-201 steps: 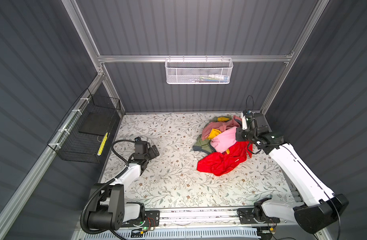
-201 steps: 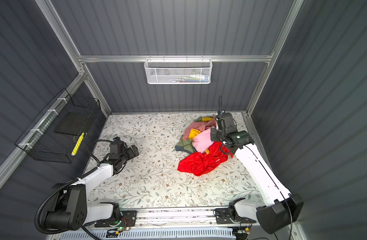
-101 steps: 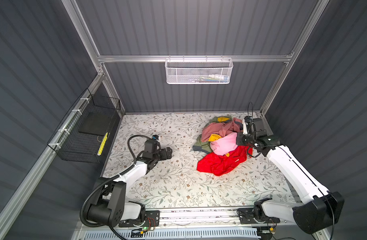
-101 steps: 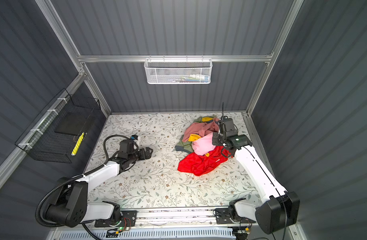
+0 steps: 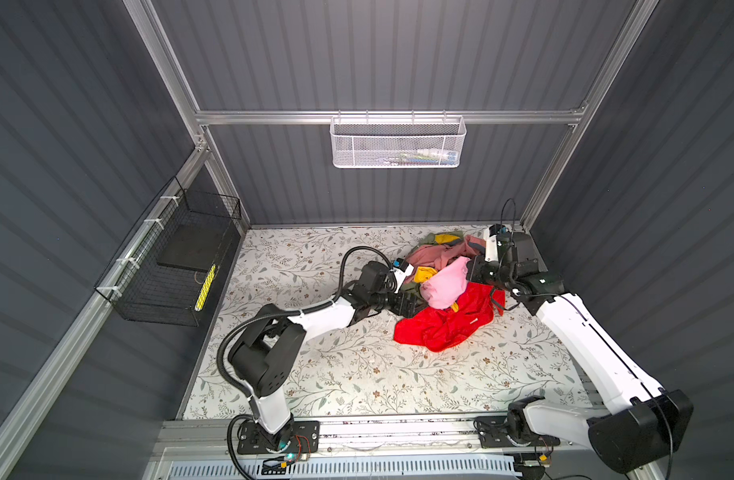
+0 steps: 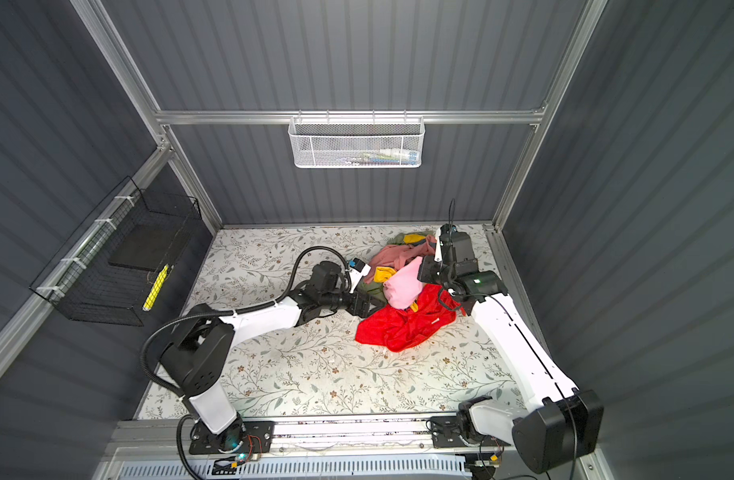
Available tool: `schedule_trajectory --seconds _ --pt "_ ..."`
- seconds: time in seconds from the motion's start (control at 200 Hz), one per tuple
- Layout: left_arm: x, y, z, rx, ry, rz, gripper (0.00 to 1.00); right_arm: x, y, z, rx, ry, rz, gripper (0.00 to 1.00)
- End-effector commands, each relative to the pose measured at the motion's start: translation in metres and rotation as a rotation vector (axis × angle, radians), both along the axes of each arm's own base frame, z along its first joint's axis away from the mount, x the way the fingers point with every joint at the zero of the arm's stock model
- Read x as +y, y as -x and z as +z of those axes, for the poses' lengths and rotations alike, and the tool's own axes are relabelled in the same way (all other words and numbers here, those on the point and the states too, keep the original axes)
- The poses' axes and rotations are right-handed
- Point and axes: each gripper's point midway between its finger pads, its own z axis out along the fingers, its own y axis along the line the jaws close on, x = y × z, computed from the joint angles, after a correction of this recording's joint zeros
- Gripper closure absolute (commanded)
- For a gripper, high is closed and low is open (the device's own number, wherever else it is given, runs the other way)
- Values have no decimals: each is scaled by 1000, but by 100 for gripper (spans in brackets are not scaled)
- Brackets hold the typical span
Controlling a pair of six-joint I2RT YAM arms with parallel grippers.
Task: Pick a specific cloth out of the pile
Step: 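Reach the left gripper toward the pink shirt held by the right gripper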
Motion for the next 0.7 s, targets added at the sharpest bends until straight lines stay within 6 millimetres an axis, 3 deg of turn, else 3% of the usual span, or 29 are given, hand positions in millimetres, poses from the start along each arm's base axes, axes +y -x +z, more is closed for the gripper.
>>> schedule_trajectory --seconds 0.0,0.17,0.29,0.46,0.535,0.69 --pt "-24 -7 13 2 56 7 10 4 -5 7 -35 -34 9 100" --pt "-36 -24 8 -30 21 122 10 11 -1 9 -37 -70 38 100" --pt "-53 -27 11 -48 28 112 9 22 3 14 -71 -135 83 100" --pt "-63 -39 12 -48 33 130 15 19 8 13 -97 -156 61 100" --pt "-66 -42 11 -50 28 130 26 18 8 12 -99 -149 55 100" --pt "-65 -44 24 -75 46 138 63 17 8 -1 -58 -132 53 91"
